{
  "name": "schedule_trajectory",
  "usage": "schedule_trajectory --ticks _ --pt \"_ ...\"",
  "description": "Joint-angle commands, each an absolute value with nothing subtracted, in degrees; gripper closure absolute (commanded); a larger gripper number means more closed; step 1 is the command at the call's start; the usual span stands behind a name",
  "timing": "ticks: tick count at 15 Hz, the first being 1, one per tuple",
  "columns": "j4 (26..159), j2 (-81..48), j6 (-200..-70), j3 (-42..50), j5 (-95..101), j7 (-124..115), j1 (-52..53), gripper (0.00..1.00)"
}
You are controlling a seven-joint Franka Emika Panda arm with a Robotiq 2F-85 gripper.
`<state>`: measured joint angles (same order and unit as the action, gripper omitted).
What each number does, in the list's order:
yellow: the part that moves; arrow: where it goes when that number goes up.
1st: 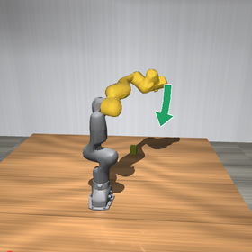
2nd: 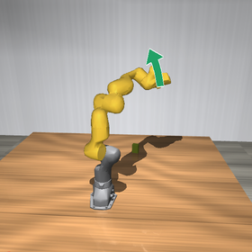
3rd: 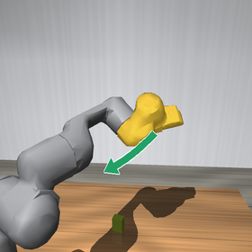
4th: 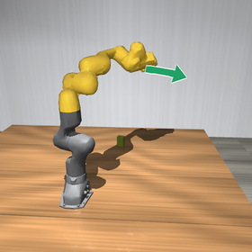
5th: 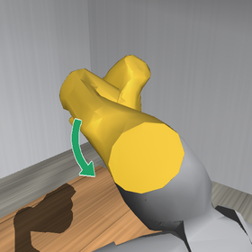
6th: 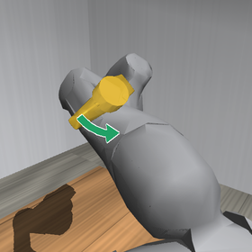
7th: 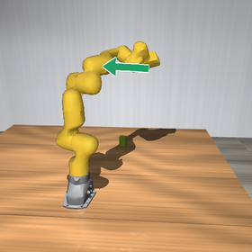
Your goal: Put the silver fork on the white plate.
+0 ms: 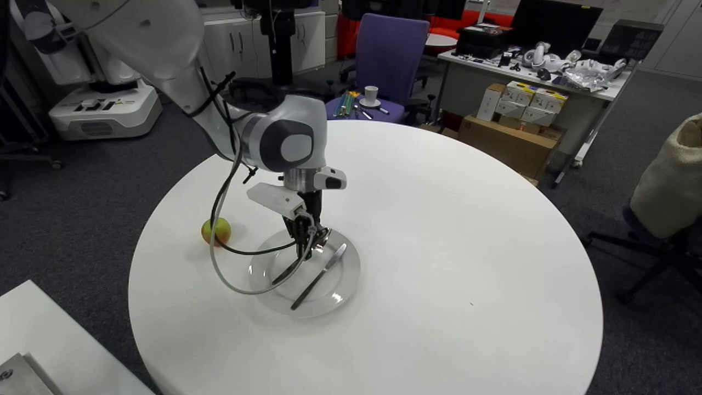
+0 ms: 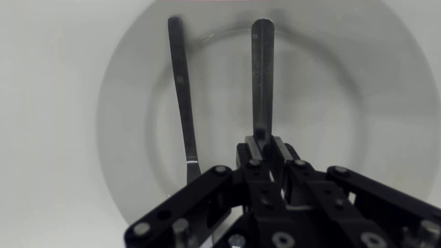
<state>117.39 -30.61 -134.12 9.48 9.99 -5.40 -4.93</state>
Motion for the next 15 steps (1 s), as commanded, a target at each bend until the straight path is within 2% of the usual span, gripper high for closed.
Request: schedule_trajectory --ticks 1,15 --pt "117.0 -30.9 -135.1 8.7 9.0 -3.1 -6.1 0.97" --pt "116.8 -31.5 -135.8 8.2 8.3 -1.8 -6.9 0.97"
